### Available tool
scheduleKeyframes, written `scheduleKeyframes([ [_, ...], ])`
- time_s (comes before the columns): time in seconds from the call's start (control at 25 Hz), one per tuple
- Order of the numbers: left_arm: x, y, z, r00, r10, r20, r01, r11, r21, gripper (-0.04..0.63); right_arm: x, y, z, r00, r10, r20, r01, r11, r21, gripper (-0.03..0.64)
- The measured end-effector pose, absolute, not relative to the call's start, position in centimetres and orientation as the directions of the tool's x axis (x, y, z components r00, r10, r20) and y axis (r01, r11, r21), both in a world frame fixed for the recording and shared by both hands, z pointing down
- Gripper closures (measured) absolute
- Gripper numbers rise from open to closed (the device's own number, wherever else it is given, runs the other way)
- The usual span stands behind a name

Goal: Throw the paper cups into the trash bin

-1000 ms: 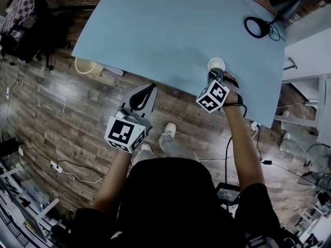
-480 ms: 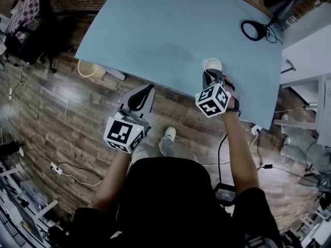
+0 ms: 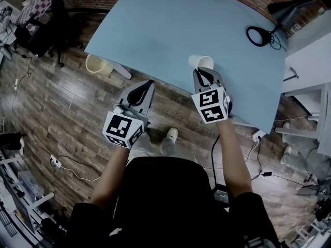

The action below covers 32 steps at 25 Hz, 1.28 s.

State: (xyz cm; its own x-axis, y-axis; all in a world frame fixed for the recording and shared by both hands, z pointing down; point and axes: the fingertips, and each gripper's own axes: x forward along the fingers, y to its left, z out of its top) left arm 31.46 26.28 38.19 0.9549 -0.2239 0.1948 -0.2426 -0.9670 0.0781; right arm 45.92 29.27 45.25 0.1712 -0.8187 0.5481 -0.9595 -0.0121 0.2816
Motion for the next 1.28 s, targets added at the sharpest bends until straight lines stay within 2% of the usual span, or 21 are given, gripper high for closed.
scheduleKeyframes([
  [0.2,29.8,26.0,37.0,0.951,-0.247,0.187,-0.26,-0.964,0.049,0.586,43.3,28.1,42.4,0.108,-0.885,0.453,-0.979,-0.015,0.204,0.6],
  [0.4,27.8,24.5,36.4,0.936,-0.314,0.156,-0.326,-0.944,0.054,0.586,40.0,26.6,40.0,0.062,-0.927,0.37,-0.966,0.038,0.257,0.6],
  [0.84,21.9,20.5,33.6,0.891,-0.446,0.09,-0.45,-0.892,0.035,0.586,32.6,22.0,35.7,-0.078,-0.97,0.229,-0.973,0.124,0.194,0.6],
  [1.28,16.2,17.2,33.5,0.844,-0.529,0.083,-0.533,-0.845,0.038,0.586,27.0,18.3,34.8,-0.171,-0.962,0.213,-0.961,0.211,0.181,0.6],
])
